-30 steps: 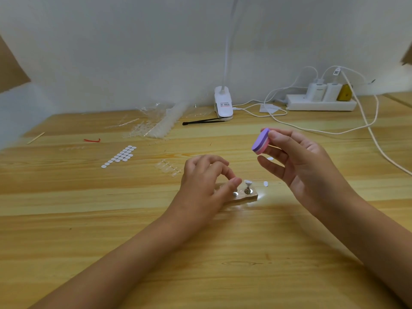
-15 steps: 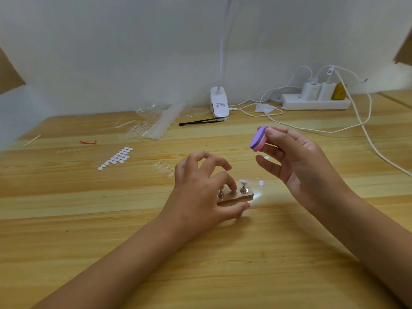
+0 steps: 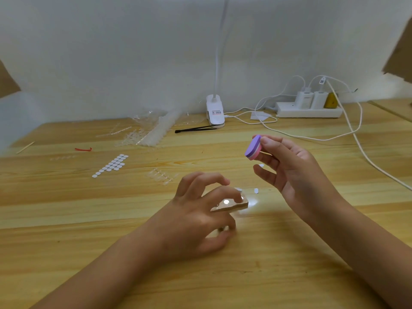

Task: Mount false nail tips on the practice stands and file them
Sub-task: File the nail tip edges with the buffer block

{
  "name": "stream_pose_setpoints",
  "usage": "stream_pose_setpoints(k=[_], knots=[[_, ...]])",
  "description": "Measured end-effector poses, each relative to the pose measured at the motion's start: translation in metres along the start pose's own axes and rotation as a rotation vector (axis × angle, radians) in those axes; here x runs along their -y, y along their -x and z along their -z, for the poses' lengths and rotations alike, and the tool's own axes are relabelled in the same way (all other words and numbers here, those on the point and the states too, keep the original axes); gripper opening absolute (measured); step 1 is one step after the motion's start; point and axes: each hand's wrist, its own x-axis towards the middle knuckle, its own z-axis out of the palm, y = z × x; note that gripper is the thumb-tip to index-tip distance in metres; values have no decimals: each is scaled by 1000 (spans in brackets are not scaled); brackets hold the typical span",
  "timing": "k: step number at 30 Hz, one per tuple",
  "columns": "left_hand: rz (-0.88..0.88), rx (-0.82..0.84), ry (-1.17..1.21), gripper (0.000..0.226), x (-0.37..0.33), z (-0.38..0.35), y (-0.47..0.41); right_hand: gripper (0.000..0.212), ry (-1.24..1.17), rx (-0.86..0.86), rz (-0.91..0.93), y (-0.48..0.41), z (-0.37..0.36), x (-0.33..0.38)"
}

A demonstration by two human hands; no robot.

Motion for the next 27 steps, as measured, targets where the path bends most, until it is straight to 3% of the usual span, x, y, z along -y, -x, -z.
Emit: stream_pose_setpoints(k=[6,17,23,27], knots=[[81,28,9,30,8,6,4,21,-1,-4,-5,-1,1,0],[6,36,10,12,18,11,8,21,7,-15,-13,-2,3,1],[-36,-146,-118,17,8,1,1,25,33,-14,-17,-2,1,-4],[82,-276,-172,17,6,1,-6,25,45,-27,-17,-2,1,-5]])
